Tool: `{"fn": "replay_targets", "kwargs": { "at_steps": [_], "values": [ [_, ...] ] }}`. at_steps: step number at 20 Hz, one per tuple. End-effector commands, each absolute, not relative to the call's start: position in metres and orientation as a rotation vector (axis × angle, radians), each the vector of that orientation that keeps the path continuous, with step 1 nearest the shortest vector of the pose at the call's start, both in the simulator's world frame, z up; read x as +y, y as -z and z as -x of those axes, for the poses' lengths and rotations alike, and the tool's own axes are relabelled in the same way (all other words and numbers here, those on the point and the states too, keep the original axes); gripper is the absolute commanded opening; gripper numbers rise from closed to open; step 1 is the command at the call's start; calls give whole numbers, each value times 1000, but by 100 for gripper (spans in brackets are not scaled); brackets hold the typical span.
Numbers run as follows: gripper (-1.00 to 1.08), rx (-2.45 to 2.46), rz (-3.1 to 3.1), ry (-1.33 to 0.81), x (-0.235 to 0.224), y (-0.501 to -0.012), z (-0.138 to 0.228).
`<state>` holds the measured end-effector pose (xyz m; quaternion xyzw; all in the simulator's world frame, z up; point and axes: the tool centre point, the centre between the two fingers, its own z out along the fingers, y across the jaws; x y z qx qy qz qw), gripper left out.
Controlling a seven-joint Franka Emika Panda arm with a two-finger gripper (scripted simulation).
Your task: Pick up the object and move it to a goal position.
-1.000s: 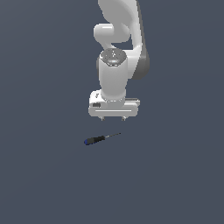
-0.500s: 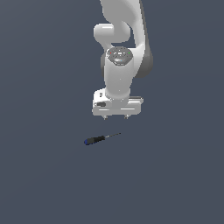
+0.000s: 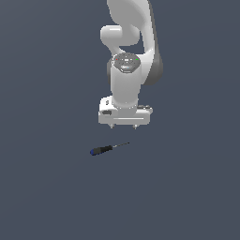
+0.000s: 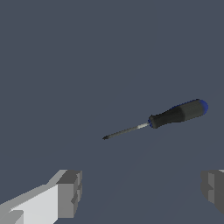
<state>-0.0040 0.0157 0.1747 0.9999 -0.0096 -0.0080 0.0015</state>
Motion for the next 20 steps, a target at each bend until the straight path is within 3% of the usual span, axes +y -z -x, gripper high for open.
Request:
{"fn": "replay_targets", "kwargs": {
  "at_steps": [1,20],
  "values": [
    [100,-88,-3139,26,14,-171,3],
    [100,-915,-3019,30,-10,-123,-9]
  ]
}}
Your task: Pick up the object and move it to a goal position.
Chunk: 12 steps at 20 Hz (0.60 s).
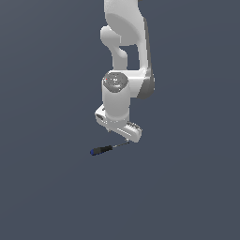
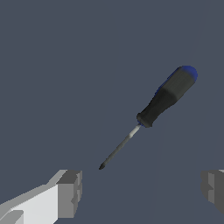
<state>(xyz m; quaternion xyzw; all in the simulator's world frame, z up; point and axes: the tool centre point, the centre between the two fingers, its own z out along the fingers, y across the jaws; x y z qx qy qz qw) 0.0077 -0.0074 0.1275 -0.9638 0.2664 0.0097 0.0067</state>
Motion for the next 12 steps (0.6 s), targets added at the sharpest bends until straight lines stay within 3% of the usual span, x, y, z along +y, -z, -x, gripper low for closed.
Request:
{"fn": "replay_targets", "kwargs": {
  "at_steps": [1,12],
  "values": [
    [100,955,2979,-30,-11,-120,-9],
    [100,1458,2773,-21,-30,-90,-15]
  ]
}}
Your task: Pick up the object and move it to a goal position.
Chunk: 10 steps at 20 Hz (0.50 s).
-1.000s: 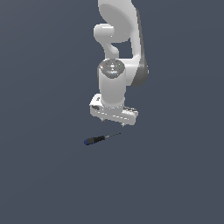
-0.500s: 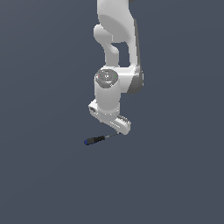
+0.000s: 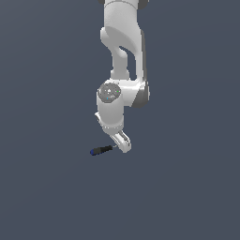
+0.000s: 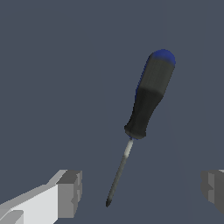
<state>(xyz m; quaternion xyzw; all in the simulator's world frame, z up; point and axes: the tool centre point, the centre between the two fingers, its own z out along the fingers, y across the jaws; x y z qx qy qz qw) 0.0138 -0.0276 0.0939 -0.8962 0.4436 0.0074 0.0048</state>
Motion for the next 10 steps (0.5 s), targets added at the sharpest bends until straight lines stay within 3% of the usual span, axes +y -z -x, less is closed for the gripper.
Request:
{"fn": "replay_targets", "kwargs": {
  "at_steps": [1,10],
  "values": [
    [100,1499,2752,-19,-32,-87,-15],
    [100,1763,2598,-6,-44,-71,-17]
  ]
}}
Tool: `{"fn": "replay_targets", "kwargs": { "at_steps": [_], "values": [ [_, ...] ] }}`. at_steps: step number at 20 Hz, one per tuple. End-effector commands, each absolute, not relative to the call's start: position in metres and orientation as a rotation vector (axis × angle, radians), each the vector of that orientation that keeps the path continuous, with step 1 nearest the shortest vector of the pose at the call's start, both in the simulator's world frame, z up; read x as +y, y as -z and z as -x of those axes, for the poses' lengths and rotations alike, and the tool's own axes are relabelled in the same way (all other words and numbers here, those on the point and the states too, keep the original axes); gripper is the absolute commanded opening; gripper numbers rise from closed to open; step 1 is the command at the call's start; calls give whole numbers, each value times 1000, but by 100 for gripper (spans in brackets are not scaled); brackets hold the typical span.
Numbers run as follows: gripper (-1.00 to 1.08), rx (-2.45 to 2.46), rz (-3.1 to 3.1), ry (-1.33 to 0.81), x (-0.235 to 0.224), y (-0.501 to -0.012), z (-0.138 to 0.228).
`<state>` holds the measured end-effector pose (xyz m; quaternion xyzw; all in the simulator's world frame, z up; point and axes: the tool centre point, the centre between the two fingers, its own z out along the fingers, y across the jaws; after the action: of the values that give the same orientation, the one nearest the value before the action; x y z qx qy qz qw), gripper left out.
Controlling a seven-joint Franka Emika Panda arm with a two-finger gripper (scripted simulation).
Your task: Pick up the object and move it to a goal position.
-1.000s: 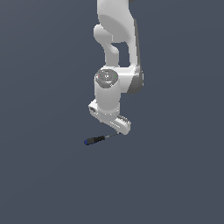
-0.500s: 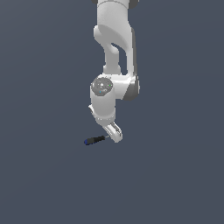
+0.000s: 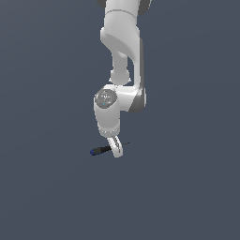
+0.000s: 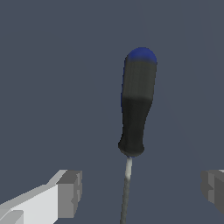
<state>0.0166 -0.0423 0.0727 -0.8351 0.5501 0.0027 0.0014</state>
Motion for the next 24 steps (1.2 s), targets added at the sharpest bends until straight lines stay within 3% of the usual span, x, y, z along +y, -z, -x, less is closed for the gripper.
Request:
{"fn": "replay_targets", "kwargs": {
  "at_steps": [1,13,24],
  "values": [
    [100,1781,2586,-5,-45,-70,-17],
    [100,1841,2546,-1,-47,-62,-17],
    [100,1848,2540,0,-48,-17,-17]
  ]
}}
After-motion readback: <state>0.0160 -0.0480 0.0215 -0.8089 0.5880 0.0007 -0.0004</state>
